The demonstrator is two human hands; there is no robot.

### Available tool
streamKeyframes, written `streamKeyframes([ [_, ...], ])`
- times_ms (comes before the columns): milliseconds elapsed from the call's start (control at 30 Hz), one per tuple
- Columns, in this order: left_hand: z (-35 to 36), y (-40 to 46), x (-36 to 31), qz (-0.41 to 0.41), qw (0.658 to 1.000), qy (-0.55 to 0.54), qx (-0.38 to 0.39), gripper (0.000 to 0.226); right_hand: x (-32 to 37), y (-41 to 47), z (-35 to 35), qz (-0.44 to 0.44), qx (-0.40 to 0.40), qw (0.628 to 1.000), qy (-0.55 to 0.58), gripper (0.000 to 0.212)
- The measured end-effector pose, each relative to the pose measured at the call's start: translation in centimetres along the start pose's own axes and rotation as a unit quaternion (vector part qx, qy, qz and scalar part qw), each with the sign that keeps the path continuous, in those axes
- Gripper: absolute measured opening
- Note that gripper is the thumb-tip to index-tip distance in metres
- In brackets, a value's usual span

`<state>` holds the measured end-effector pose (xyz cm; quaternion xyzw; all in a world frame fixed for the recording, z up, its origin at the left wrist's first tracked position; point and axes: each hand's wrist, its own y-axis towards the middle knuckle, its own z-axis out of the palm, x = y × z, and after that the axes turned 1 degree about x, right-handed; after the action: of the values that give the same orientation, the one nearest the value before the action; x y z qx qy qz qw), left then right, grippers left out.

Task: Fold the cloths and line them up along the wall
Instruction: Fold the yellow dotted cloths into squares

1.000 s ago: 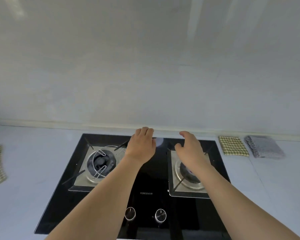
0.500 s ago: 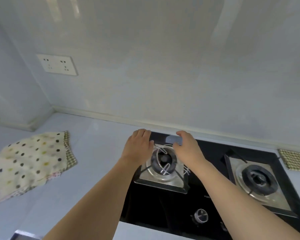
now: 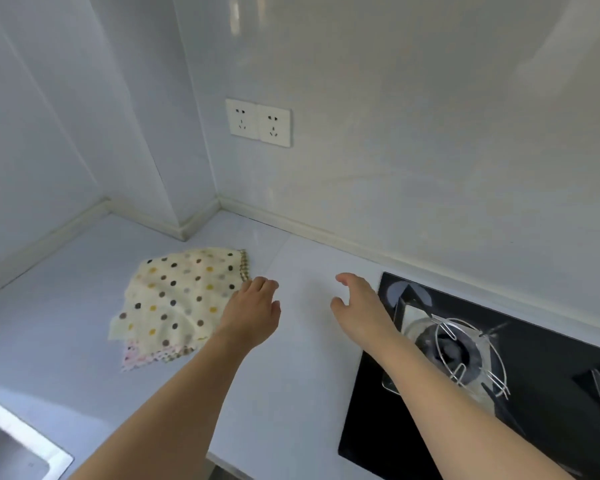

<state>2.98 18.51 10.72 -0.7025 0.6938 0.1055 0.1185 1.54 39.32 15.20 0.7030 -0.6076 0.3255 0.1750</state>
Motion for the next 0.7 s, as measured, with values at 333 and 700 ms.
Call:
streamKeyframes([
  [333, 4.5, -0.6, 16.6, 0.01, 0.996, -0.074, -0.052, 0.031, 4.7, 6.6, 16.6, -0.069, 0.051, 0.996, -0.006, 0.042],
  [700, 11.7, -1.2, 20.7, 0.105, 0.976, -0.091, -0.169, 0.024, -0.6, 7.9, 27.9, -0.198, -0.084, 0.975, -0.057, 0.029],
])
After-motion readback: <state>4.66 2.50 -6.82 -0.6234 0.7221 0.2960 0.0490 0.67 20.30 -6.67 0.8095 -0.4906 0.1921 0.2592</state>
